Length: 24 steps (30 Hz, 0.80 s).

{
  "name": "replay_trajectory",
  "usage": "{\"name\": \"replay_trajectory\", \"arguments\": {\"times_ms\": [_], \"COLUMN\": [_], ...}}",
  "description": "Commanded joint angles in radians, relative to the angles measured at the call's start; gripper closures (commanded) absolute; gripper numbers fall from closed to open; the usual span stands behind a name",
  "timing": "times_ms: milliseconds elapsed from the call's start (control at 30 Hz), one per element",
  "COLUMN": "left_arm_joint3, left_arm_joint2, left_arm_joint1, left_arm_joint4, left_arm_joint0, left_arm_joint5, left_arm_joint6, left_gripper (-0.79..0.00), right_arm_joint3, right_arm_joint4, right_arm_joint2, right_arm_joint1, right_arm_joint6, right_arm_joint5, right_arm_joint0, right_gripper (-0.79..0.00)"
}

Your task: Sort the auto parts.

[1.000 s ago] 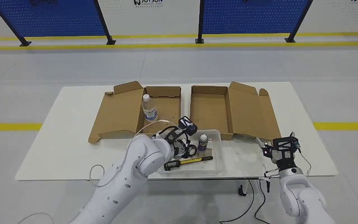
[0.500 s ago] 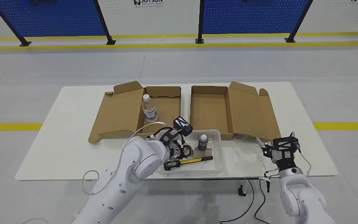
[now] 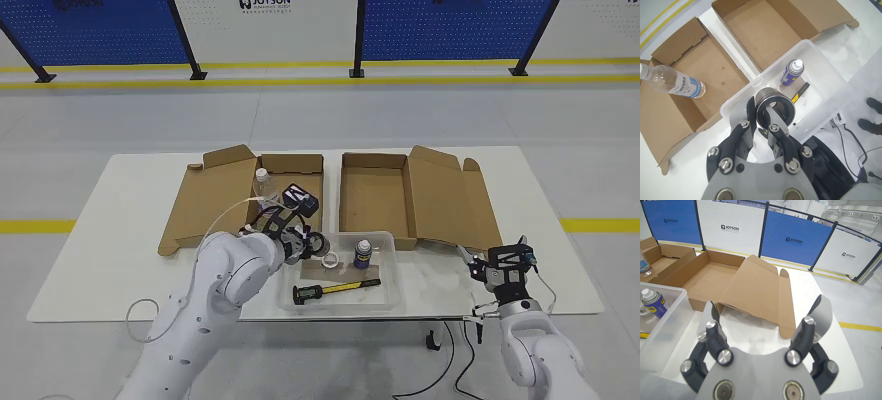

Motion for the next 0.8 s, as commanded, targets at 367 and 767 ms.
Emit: {"name": "replay_trajectory", "arguments": {"times_ms": [367,767], "left_arm_joint3": [0.112,0.242], "left_arm_joint2": [-0.030,-0.043], "left_arm_joint1": [0.001,-0.001], "left_arm_joint4": [0.034,0.089], "left_arm_joint0": [-0.057,-0.102], "left_arm_joint5": [0.041,0.098], "left_arm_joint6": [0.065,0.097], "left_gripper": [0.000,0.000], "right_arm_joint3": [0.000,0.000], "right_arm_joint4": [0.000,0.000], "right_arm_joint2": [0.000,0.000], "right_arm_joint1": [0.000,0.000], "right_arm_joint6": [0.000,0.000], "right_arm_joint5": [0.000,0.000], "right_arm_joint0": [0.000,0.000], "right_gripper": [-0.785,-0.785]}}
